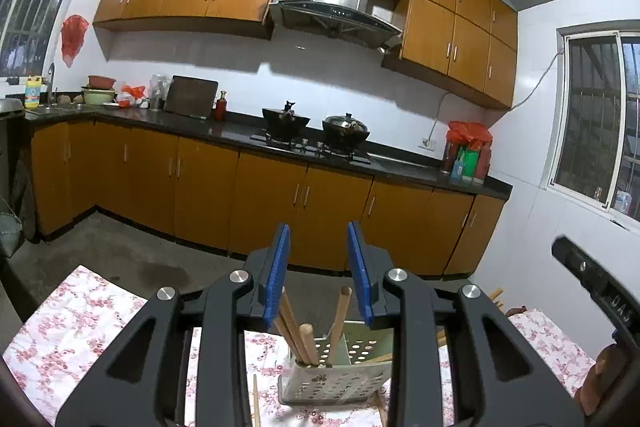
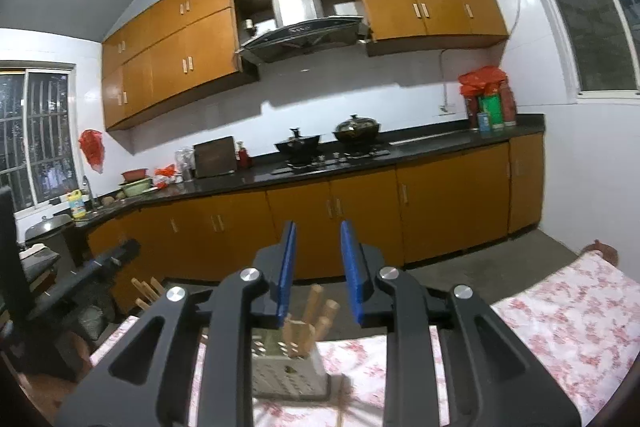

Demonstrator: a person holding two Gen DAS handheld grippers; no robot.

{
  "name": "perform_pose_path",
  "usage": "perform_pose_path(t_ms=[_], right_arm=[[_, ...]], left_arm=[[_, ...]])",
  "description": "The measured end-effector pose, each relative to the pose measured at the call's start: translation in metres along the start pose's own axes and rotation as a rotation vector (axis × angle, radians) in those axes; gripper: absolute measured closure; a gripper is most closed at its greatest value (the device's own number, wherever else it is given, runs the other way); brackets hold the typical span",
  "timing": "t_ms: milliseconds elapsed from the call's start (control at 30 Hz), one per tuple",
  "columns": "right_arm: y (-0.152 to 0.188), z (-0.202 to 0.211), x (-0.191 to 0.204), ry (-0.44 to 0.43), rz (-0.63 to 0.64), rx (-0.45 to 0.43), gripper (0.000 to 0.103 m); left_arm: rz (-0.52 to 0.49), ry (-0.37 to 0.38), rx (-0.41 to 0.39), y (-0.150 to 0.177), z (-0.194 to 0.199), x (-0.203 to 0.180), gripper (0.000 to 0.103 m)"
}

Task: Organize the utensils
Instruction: 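Open both tools to drop the chopsticks into the green holder, then move both open tools back down to the last chopsticks on the table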

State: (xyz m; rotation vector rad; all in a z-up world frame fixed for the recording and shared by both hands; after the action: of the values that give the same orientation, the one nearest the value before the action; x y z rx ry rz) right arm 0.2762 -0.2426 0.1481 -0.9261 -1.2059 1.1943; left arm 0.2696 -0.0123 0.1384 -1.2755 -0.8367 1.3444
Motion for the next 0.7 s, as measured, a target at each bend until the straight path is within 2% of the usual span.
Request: perform_pose_path(t_ms=[100,200,300,333,400,533,633,700], right_arm=[[0.016,0.011,-0.023,0.048,-0.013,0.040,0.074],[0.044,0.013,-0.045,0.098,-0.018,0.115,0.074],[0.091,0.009,-0.065,0.134,-0.030,0.253,0.074],[0.116,0.005,-0.071,0.141,-0.036,0.325,0.074],[0.154,0.000,-0.072,0.141,-0.038,0.432,0.074],[0.216,-0.001,-0.055,0.072,-0.051,0.603,0.075],[0.243,0.002,-0.034,0.021,-0.011,0.663,0.077],[0.253,0.003,-0.021,0.002,0.025,0.685,0.077]], left_arm=[[0.001,-0.008,-0.007,-0.002,0.016,0.006,0.071],[0.008,-0.034,0.004,0.005,0.035,0.020,0.067],[0.027,-0.084,0.033,0.026,0.054,0.042,0.063],[0.027,-0.113,0.052,0.037,0.058,0.050,0.063],[0.019,-0.163,0.102,0.059,0.059,0.062,0.062],[0.014,-0.231,0.270,0.117,0.050,0.085,0.062],[0.029,-0.245,0.389,0.157,0.043,0.096,0.062],[0.027,-0.249,0.432,0.174,0.042,0.100,0.062]])
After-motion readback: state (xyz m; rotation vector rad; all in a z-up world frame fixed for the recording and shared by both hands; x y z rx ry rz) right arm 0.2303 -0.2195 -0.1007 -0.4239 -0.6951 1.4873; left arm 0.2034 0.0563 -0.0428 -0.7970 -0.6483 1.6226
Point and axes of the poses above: each gripper's, at about its wrist camera, not at the fingertips, and z roughly against the way its jaws point, x to its left, y to its underside, the point moved 5 cm from there along -z, roughly the way its jaws point, and after that the axes turned 3 degrees about y, right-handed, at the moved point
